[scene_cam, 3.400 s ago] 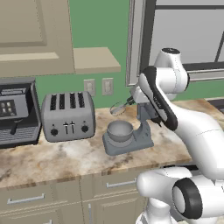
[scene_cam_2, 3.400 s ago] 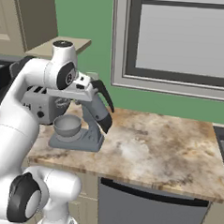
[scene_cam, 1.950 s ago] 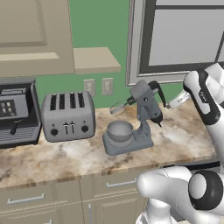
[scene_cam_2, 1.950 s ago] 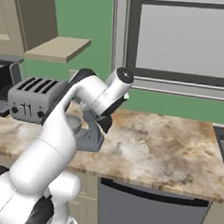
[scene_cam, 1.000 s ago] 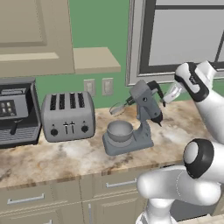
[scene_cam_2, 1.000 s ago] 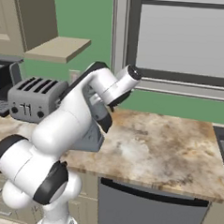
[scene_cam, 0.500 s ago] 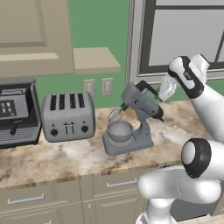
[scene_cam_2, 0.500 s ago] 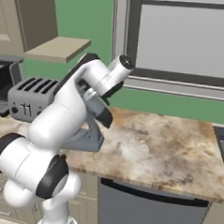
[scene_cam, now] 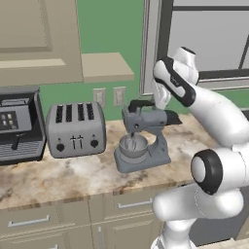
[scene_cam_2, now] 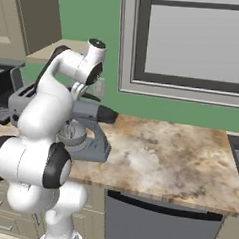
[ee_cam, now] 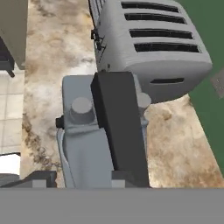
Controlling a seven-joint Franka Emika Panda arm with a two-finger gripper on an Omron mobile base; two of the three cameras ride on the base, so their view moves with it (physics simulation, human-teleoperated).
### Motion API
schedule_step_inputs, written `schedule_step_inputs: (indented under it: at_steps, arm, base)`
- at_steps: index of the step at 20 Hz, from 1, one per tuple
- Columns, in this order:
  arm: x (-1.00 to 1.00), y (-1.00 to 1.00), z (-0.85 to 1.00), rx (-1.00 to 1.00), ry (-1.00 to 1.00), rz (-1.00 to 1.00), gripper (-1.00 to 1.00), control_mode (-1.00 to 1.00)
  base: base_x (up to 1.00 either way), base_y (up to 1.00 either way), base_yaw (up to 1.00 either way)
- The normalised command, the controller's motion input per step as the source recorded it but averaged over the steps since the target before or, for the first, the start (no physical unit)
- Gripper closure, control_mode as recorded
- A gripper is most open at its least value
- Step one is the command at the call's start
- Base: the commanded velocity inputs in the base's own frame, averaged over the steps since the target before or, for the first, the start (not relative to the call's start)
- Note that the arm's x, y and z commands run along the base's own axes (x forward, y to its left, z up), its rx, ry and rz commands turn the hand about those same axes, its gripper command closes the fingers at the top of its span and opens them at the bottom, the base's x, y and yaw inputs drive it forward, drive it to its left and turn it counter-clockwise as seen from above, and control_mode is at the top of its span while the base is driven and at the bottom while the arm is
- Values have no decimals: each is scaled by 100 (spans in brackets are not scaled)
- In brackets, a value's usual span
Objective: Close the stand mixer head.
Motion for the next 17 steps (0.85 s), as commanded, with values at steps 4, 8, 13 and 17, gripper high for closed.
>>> schedule_step_inputs:
  at_steps: [4,8,13,17]
  arm:
    - [-14,100,-48,-17,0,22,-100,-100]
    - [-61,91,-8,0,0,10,-100,-100]
    - [-59,44,9,0,-6,7,-100,-100]
    - [-45,8,23,-8,-11,1,-100,-100]
  base:
    - [0,0,0]
    - [0,0,0]
    - [0,0,0]
    - [0,0,0]
